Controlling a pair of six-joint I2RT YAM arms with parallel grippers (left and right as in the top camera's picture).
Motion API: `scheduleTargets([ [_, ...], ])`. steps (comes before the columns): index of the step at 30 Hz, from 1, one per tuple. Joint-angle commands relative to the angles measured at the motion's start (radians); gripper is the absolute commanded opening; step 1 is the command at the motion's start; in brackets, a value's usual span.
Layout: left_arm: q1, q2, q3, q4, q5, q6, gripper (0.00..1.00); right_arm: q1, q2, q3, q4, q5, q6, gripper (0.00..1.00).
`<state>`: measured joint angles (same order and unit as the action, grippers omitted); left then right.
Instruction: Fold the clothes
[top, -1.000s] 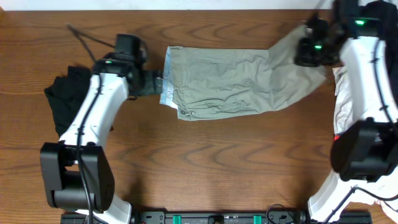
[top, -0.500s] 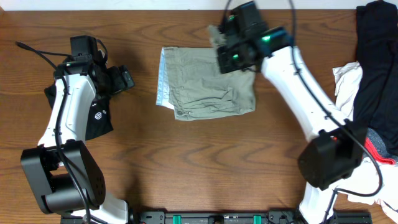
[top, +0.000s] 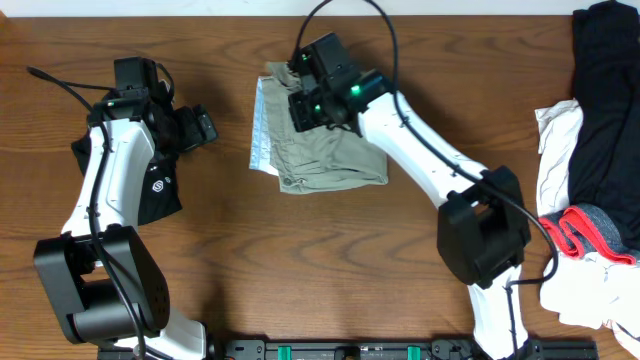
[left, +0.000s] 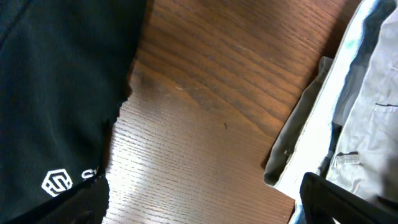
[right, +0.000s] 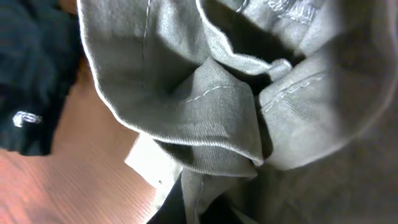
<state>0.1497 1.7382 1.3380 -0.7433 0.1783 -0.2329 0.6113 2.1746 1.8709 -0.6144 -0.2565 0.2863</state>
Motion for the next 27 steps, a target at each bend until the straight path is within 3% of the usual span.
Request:
scheduleTargets([
  [1,0.002,-0.001,0.016,-0.003,0.005,-0.005,0.98,0.031,0.044,0.013,0.054,-0.106,0.024,0.16],
  [2,0.002,-0.001,0.016,-0.003,0.005,-0.005,0.98,0.037,0.054,0.013,0.077,-0.138,0.023,0.32],
  [7,0.002,-0.001,0.016,-0.003,0.005,-0.004,0.98,0.041,0.063,0.013,0.113,-0.251,-0.103,0.60],
  [14,0.002,-0.001,0.016,-0.002,0.005,0.003,0.98,-0.071,0.019,0.013,0.046,-0.250,-0.130,0.63],
  [21,0.002,-0.001,0.016,0.013,0.095,0.042,0.98,-0.217,-0.016,0.013,-0.109,-0.318,-0.154,0.61],
  [27,0.002,-0.001,0.016,0.020,0.095,0.045,0.98,-0.260,-0.016,0.013,-0.143,-0.343,-0.161,0.57],
])
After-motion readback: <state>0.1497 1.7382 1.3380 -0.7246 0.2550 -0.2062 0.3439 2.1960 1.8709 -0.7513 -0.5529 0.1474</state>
